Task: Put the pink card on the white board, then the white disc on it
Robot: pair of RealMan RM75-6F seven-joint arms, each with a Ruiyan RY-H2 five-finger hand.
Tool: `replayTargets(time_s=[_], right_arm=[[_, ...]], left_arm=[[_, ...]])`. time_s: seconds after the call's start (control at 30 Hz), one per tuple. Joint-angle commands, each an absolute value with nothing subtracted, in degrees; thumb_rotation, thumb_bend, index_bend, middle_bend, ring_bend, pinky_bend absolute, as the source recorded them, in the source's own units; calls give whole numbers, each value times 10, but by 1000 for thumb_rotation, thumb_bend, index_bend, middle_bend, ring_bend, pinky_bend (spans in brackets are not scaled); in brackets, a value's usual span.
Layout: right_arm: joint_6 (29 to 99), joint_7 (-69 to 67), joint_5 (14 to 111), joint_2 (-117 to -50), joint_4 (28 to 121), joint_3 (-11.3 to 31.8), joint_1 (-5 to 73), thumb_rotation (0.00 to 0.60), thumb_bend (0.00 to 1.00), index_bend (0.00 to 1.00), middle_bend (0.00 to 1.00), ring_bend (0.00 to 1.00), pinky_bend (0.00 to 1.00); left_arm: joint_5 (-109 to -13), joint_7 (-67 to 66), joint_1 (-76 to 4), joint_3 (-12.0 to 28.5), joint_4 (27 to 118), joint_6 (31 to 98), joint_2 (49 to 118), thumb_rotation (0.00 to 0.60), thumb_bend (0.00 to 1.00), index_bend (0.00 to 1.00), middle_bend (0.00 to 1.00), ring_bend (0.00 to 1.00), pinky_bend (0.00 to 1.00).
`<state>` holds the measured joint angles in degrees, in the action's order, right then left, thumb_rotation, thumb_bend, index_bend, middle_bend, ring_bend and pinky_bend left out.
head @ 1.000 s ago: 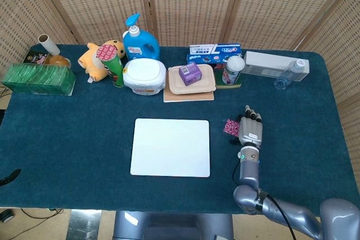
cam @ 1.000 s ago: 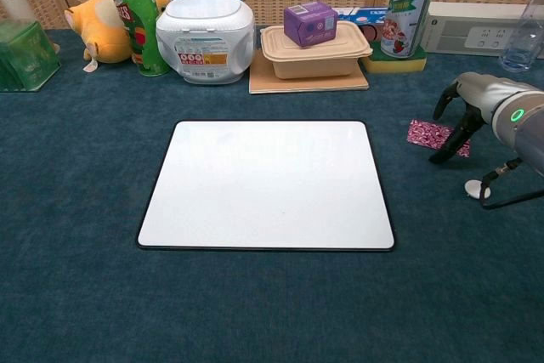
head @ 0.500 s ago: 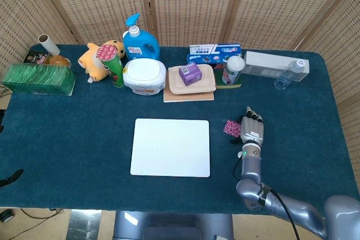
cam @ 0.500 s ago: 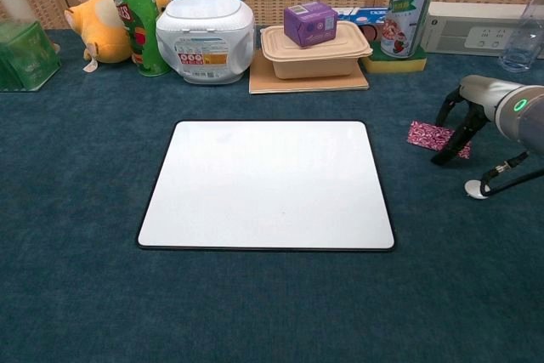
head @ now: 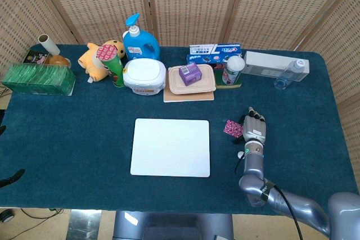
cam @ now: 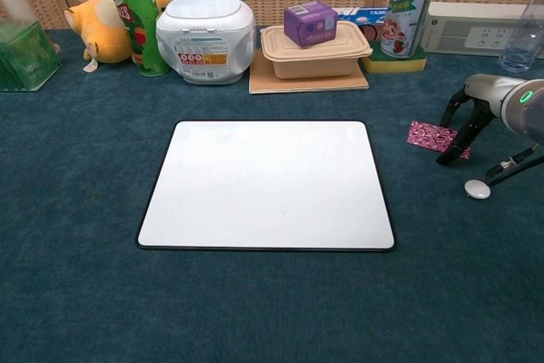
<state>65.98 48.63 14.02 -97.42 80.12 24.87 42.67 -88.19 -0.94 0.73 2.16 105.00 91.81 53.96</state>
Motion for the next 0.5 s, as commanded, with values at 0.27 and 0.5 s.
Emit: replayTargets(time_s=[0.27, 0.5], right_arm=[[656, 476, 131, -970, 798, 245, 435, 600, 161, 383, 0, 0, 0], [655, 472, 120, -963, 801, 242, 439, 600, 175, 401, 0, 0, 0]], left_arm=[[-881, -11, 6, 22, 1051, 916, 540, 600, 72, 0, 0, 0, 0], [-880, -10, 6, 22, 1051, 916, 540, 600, 72, 0, 0, 0, 0]])
